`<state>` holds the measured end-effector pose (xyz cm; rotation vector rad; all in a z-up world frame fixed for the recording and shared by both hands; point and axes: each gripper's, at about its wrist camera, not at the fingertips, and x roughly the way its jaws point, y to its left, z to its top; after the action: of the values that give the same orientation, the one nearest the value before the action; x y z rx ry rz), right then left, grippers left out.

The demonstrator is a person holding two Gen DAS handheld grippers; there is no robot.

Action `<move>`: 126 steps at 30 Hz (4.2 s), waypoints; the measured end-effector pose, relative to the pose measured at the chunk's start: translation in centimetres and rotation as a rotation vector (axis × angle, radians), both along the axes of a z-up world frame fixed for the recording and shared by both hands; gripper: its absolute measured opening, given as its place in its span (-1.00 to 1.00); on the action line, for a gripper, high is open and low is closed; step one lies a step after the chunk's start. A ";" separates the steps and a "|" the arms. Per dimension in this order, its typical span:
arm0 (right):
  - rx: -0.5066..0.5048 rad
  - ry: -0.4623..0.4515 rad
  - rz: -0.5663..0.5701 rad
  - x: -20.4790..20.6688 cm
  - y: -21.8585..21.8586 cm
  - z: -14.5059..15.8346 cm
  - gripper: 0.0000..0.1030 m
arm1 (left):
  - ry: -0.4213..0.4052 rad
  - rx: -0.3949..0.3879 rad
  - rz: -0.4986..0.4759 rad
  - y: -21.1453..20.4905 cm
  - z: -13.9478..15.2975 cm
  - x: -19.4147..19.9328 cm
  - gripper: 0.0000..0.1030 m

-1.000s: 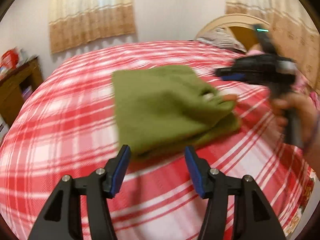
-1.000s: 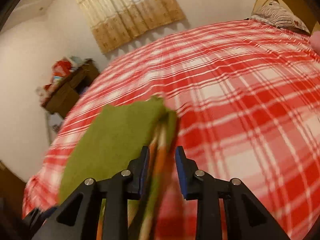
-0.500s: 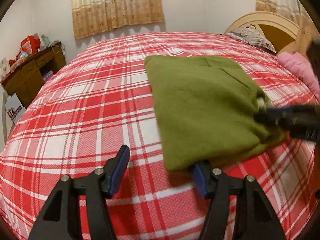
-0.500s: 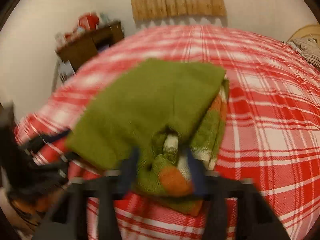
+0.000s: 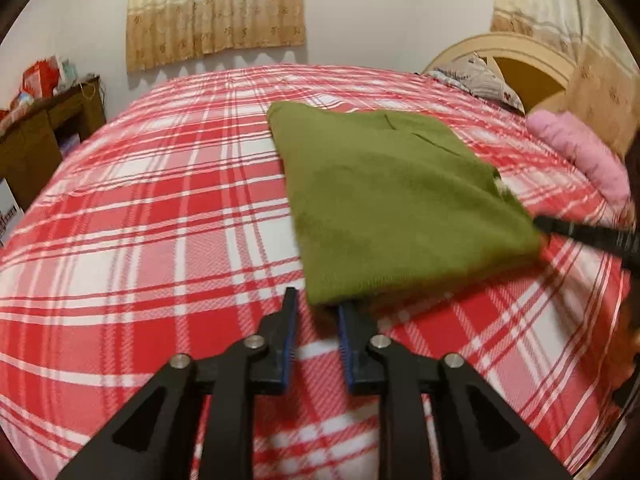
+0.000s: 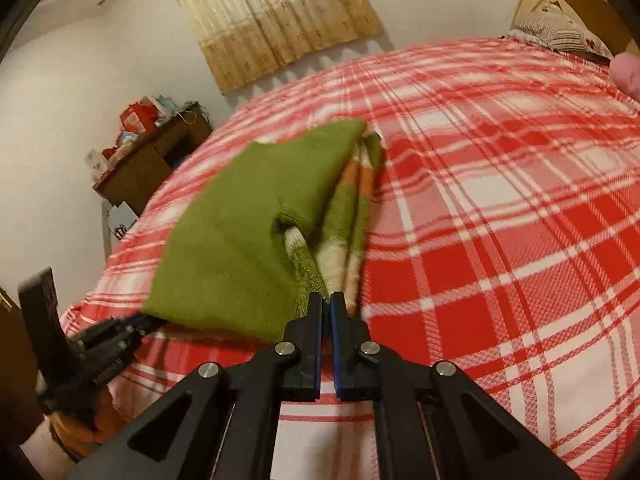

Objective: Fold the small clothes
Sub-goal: 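Lay the folded bundle down and open both tools, withdrawing them, then grasp the folded green bundle edge with the left tool while the right tool grips the striped sleeve side, then lift the bundle with both tools and carry it toward the bed's foot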

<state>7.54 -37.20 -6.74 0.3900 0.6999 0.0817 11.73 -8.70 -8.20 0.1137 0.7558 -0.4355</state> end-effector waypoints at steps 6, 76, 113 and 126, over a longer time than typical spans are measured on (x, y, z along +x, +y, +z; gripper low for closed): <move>-0.071 -0.084 0.022 1.8 2.3 4.2 -0.68 | -0.015 -0.055 0.051 2.4 1.9 0.2 -0.33; 0.291 0.094 -0.019 15.3 -6.0 -3.6 0.42 | 0.210 -0.253 0.006 -4.1 -0.6 14.5 0.72; 0.208 0.164 0.136 3.4 0.9 -3.0 0.03 | 0.311 -0.073 -0.043 -3.5 1.1 6.9 0.65; 0.015 0.090 0.112 5.2 4.1 -1.8 -0.25 | 0.169 -0.065 -0.030 -5.0 1.8 6.1 -0.19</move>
<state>12.76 -33.11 -8.51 0.3702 0.8100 0.1766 17.83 -13.70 -6.44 0.0271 0.9058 -0.5024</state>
